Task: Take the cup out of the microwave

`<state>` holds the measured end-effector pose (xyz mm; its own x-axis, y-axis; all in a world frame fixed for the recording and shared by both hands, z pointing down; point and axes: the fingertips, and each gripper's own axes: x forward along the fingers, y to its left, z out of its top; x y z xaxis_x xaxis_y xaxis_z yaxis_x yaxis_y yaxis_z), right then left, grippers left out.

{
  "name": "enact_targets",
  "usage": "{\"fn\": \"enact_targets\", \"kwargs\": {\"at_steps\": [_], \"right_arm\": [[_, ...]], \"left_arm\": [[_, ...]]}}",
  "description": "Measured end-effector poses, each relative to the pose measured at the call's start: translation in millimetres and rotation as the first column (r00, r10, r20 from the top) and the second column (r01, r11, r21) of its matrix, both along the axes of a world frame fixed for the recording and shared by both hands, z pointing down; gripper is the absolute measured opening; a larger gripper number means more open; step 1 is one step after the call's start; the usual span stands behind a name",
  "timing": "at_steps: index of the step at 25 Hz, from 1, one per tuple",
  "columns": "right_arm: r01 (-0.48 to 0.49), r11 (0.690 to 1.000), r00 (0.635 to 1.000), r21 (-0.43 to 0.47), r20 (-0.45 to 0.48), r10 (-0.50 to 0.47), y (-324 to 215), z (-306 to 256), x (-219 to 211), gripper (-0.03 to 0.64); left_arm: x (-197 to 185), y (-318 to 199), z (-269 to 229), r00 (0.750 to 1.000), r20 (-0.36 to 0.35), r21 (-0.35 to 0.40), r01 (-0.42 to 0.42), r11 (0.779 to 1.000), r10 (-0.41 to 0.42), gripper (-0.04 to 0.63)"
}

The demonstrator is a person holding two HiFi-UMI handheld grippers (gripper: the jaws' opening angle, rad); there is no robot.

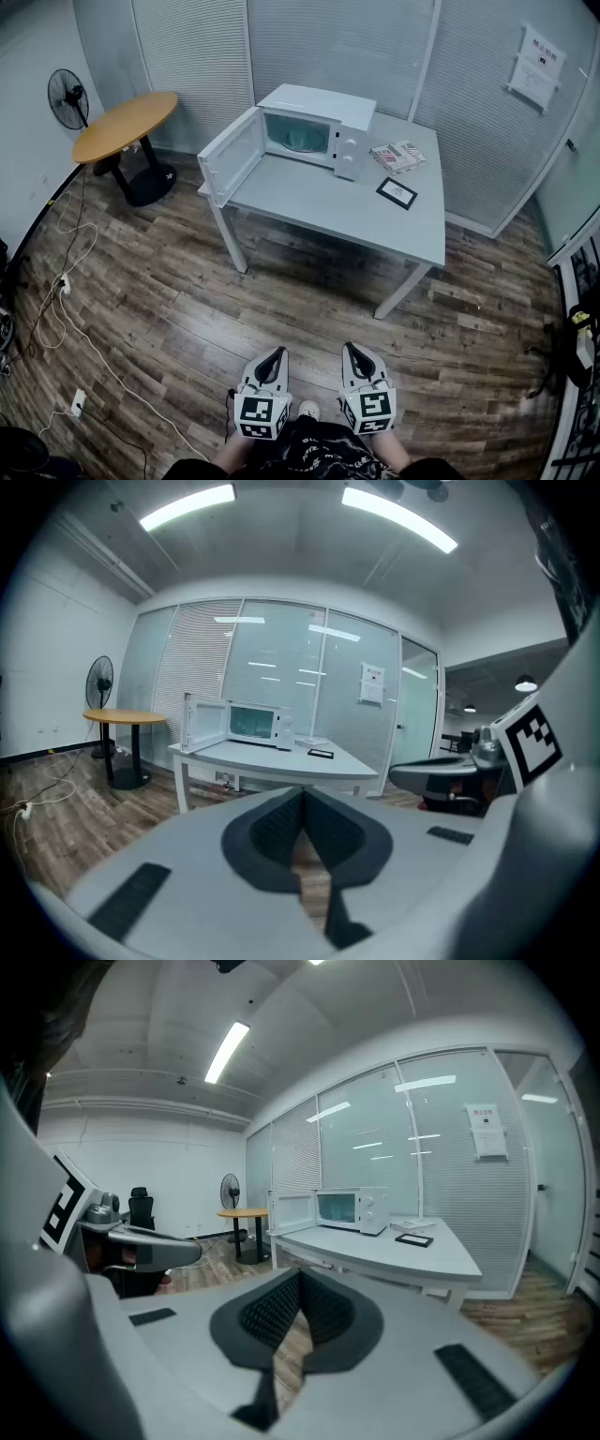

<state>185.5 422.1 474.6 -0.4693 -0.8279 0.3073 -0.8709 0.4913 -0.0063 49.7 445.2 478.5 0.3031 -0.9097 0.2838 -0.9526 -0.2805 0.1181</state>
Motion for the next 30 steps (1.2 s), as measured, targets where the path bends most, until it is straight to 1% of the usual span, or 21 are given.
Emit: {"fn": "enact_targets", "kwargs": {"at_steps": [5, 11, 14, 17, 19, 24, 30], "right_arm": [[0.013, 1.0, 1.0, -0.001, 0.0, -0.013, -7.1, 2.4, 9.4, 0.003], [0.025, 1.0, 0.999, 0.008, 0.032, -0.026, -11.6, 4.5, 20.9, 0.003], [0.032, 0.999, 0.999, 0.0, 0.032, -0.032, -13.6, 8.2, 23.5, 0.003], [0.038, 0.999, 0.999, -0.012, 0.024, -0.038, -13.0, 13.0, 24.8, 0.005], [0.035, 0.999, 0.999, -0.016, 0.023, -0.035, -16.4, 15.6, 25.3, 0.005], [0.032, 0.999, 0.999, -0.029, 0.029, -0.031, -29.8, 20.3, 21.6, 0.005], [0.015, 0.999, 1.0, -0.037, 0.022, -0.014, -63.6, 22.5, 12.8, 0.005]], "left_arm": [[10.3, -7.0, 0.3, 1.0, 0.011, 0.002, 0.011, 1.0, -0.011, 0.007], [16.1, -4.8, 5.3, 0.998, 0.009, -0.003, 0.061, 0.998, -0.061, 0.006], [16.4, -3.6, 12.0, 0.997, 0.003, -0.021, 0.078, 0.997, -0.078, 0.006], [20.3, -2.7, 18.3, 0.997, -0.038, -0.046, 0.066, 0.997, -0.068, 0.008], [21.6, -6.4, 20.1, 0.996, -0.054, -0.049, 0.061, 0.997, -0.064, 0.008], [19.3, -25.1, 24.9, 0.999, -0.027, -0.051, 0.045, 0.998, -0.046, 0.007], [10.6, -64.0, 21.8, 1.0, -0.007, -0.041, 0.019, 0.999, -0.02, 0.008]]}}
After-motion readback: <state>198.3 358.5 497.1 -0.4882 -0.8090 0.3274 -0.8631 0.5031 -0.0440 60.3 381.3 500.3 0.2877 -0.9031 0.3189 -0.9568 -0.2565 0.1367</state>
